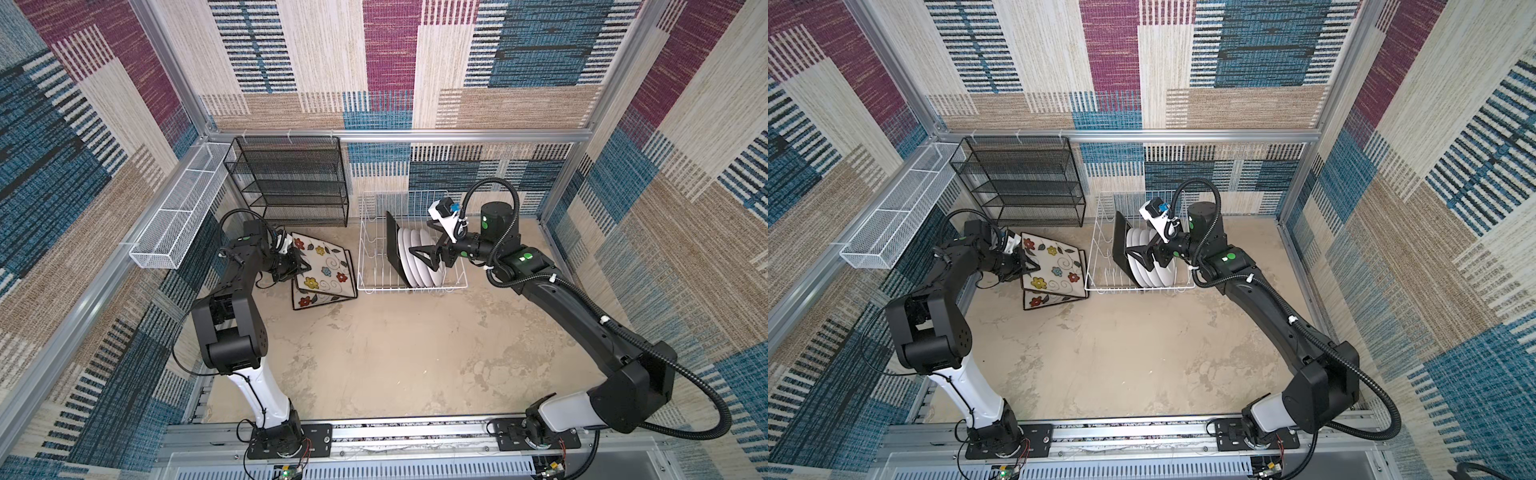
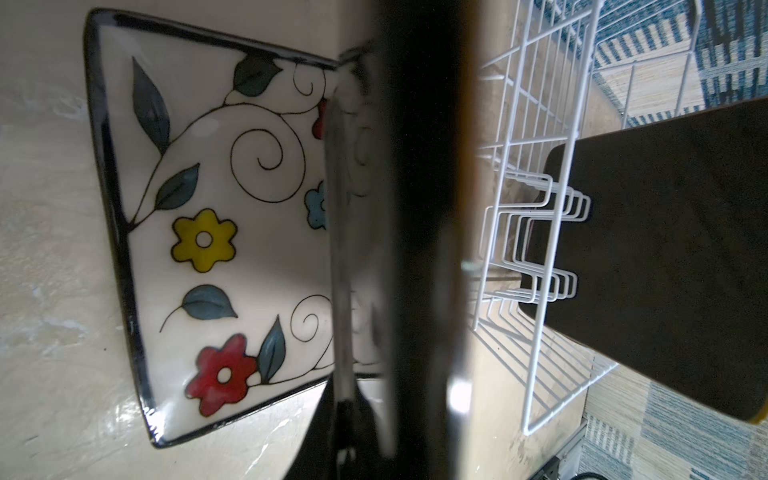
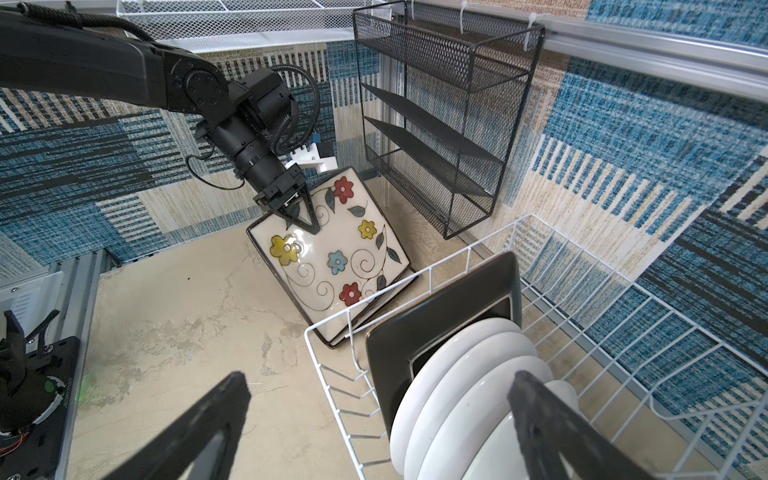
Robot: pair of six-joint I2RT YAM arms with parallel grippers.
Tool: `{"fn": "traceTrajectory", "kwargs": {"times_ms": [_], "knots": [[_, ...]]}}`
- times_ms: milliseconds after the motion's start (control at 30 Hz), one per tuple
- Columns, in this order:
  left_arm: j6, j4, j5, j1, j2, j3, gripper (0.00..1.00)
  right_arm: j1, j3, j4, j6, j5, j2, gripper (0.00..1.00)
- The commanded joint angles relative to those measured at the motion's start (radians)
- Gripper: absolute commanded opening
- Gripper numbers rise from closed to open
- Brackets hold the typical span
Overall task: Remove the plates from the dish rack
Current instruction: 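Set the flowered plate flat on the table and open the left gripper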
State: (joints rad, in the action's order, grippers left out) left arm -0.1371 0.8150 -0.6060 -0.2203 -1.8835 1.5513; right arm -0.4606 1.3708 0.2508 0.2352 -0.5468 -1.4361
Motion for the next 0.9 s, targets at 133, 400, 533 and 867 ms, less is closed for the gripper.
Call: {"fn": "traceTrajectory", "kwargs": {"times_ms": [133, 400, 533, 867], "knots": [[0.078, -0.002, -0.081, -0.015, -0.050, 0.006, 0.00, -0.001, -0.003, -0.008, -0.003, -0.003, 0.007, 1.00], [0.086, 0.009, -0.066, -0.034, -0.088, 0.011, 0.00, -0.001, -0.004, -0.007, -0.014, -0.004, 0.001, 1.00], [0.104, 0.032, -0.050, -0.041, -0.112, 0.031, 0.00, -0.003, -0.003, -0.006, -0.015, -0.002, -0.001, 1.00], [0.127, 0.066, -0.008, -0.065, -0.160, 0.048, 0.04, -0.004, -0.001, -0.001, -0.023, 0.005, -0.003, 1.00]]}}
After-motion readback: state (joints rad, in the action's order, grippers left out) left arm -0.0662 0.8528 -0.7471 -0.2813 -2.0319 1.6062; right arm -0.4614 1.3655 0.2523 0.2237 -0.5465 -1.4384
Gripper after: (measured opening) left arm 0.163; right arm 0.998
